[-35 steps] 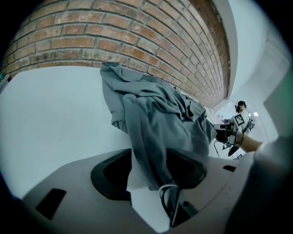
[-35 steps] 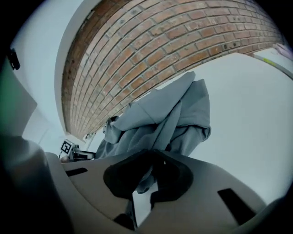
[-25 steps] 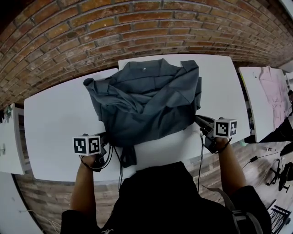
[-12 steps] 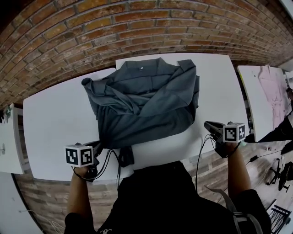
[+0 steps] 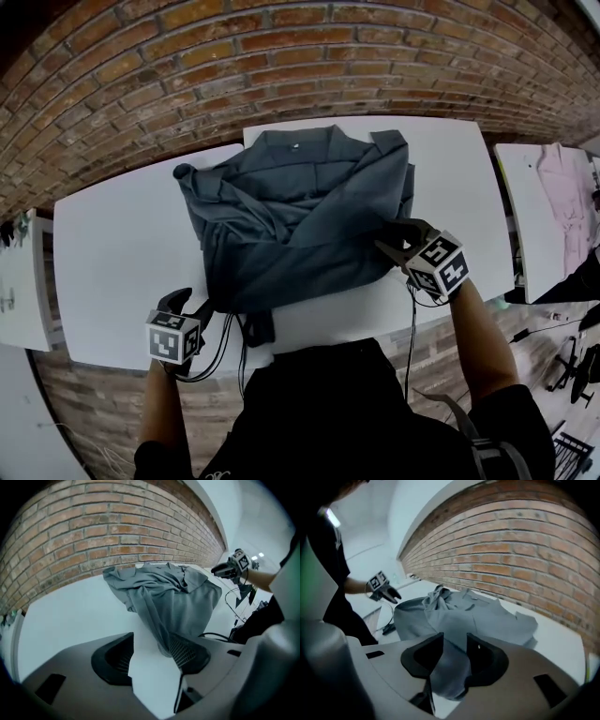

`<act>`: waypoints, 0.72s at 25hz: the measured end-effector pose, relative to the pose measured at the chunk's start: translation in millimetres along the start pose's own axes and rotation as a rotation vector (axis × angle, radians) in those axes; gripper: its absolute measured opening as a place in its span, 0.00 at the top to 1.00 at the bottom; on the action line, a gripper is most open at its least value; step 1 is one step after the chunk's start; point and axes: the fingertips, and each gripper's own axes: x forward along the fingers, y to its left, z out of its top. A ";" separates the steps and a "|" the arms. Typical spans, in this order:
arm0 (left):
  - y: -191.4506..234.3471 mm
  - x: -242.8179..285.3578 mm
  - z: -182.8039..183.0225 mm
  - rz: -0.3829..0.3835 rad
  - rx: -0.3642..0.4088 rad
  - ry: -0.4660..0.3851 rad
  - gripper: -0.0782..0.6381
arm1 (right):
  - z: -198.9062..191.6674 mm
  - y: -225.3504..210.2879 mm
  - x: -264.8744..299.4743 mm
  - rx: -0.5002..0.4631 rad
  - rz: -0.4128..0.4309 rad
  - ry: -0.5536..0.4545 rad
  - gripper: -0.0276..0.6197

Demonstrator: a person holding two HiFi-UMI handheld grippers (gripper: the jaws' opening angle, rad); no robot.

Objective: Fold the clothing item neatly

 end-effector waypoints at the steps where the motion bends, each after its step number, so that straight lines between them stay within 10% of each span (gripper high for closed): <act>1: 3.4 -3.8 9.1 0.021 0.024 -0.016 0.59 | 13.8 4.0 10.8 -0.109 0.031 0.025 0.74; 6: -9.5 -9.1 70.7 0.017 0.092 -0.124 0.60 | 66.1 40.0 75.5 -0.555 0.275 0.166 0.73; 10: -43.3 -1.2 105.4 -0.055 0.096 -0.190 0.60 | 74.5 90.6 119.2 -0.668 0.508 0.229 0.73; 18: -75.6 20.3 115.5 -0.136 0.033 -0.197 0.60 | 31.3 114.2 154.6 -0.925 0.658 0.489 0.74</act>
